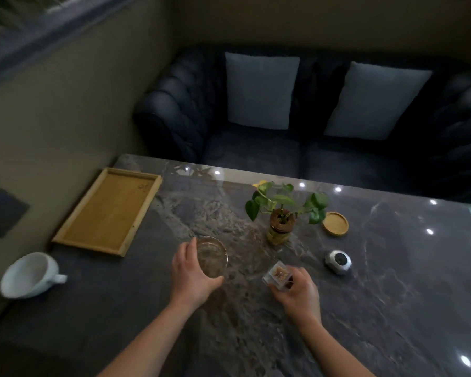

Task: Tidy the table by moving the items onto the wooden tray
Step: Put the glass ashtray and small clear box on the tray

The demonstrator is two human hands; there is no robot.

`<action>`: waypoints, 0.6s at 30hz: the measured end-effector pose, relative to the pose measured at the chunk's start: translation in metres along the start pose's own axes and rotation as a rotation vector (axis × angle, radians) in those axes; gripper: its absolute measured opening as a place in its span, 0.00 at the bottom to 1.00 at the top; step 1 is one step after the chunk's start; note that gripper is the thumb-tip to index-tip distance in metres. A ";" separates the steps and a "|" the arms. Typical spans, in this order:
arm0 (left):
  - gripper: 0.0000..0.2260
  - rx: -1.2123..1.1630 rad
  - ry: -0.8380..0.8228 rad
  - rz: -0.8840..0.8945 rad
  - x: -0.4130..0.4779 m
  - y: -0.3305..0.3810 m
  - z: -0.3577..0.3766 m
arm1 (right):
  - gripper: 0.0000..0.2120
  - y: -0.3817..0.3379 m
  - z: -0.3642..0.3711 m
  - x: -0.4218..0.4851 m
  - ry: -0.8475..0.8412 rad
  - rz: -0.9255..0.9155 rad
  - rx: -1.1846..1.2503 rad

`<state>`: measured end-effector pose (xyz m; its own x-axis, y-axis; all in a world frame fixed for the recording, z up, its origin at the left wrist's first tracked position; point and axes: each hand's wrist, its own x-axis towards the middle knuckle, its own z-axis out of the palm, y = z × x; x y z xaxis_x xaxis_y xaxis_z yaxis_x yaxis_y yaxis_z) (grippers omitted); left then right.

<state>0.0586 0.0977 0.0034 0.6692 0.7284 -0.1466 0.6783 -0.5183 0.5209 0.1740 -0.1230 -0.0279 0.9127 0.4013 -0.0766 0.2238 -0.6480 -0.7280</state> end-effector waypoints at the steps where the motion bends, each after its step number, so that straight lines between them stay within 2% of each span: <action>1: 0.53 -0.008 0.025 -0.016 0.001 -0.007 -0.010 | 0.18 -0.010 0.007 0.001 -0.023 -0.033 0.006; 8: 0.53 -0.038 0.127 -0.115 0.038 -0.073 -0.076 | 0.19 -0.091 0.070 0.019 -0.109 -0.181 0.017; 12: 0.53 -0.002 0.151 -0.151 0.074 -0.116 -0.110 | 0.14 -0.145 0.114 0.040 -0.112 -0.180 0.048; 18: 0.54 0.035 0.138 -0.246 0.132 -0.169 -0.145 | 0.12 -0.217 0.173 0.085 -0.143 -0.116 0.043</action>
<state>-0.0116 0.3467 0.0178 0.4368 0.8874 -0.1477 0.8269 -0.3314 0.4543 0.1443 0.1639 0.0059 0.8230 0.5618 -0.0840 0.3076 -0.5650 -0.7656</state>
